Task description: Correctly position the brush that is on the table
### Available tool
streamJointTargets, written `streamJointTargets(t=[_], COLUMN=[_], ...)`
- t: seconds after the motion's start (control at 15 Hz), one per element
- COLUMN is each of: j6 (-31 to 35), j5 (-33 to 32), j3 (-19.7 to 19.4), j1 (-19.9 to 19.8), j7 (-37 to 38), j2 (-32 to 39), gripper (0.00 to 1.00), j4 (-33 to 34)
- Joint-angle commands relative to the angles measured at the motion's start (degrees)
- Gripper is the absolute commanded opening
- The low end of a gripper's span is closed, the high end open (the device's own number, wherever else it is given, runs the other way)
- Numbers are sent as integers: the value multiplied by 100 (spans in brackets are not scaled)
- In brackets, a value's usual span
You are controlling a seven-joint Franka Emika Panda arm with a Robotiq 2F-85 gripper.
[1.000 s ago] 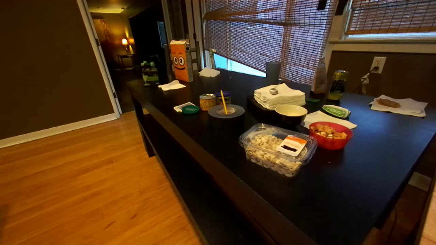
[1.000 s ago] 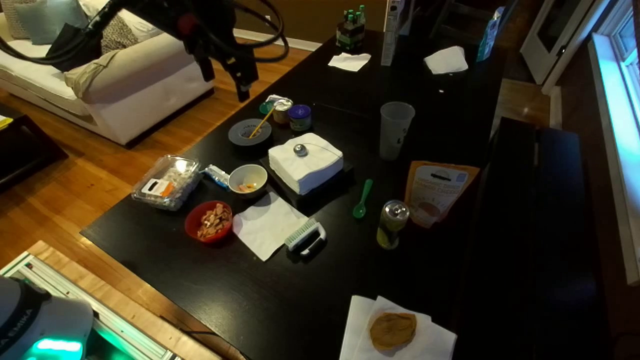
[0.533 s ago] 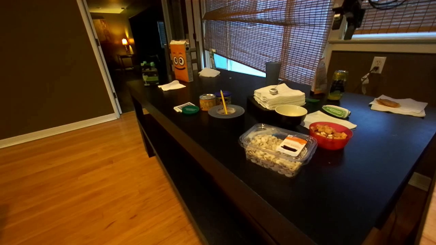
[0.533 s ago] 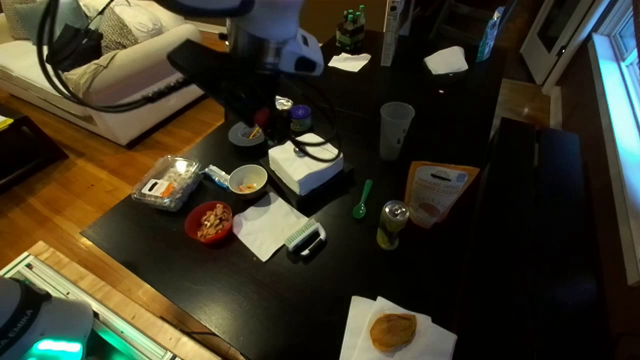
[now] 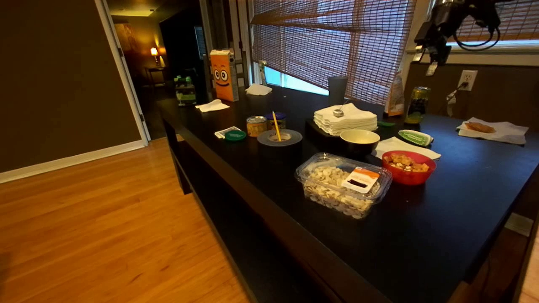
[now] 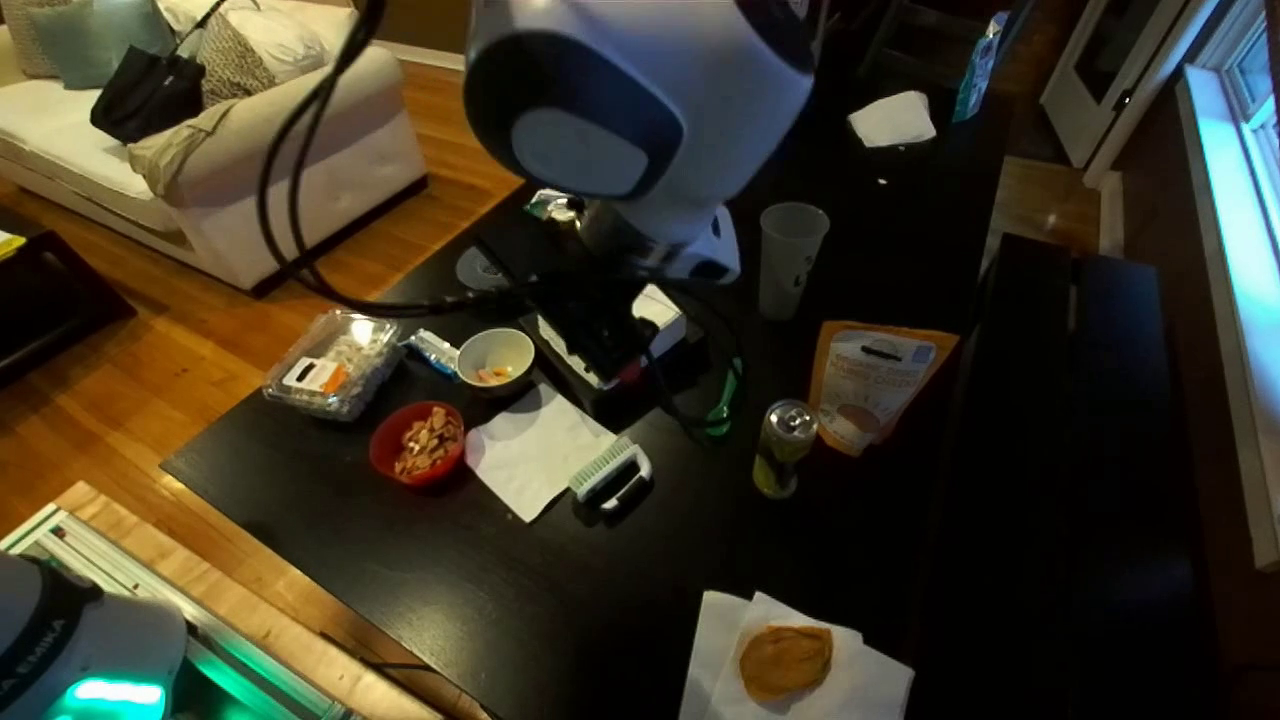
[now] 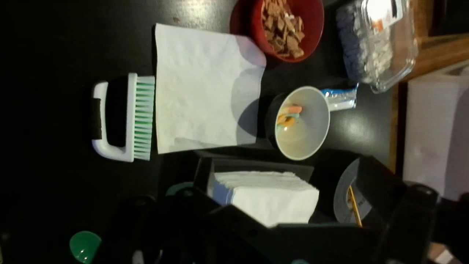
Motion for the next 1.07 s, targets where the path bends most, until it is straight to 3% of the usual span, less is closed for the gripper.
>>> streamJointTargets(t=[0.0, 0.33, 0.73, 1.0], j6=[53, 68, 1722, 1507], j5=[151, 308, 675, 604], j3=[236, 305, 452, 609], j1=[-273, -361, -665, -1073], j7=[41, 85, -106, -111], j2=[153, 388, 832, 1217], gripper=[100, 100, 100, 100], j4=[118, 332, 376, 514])
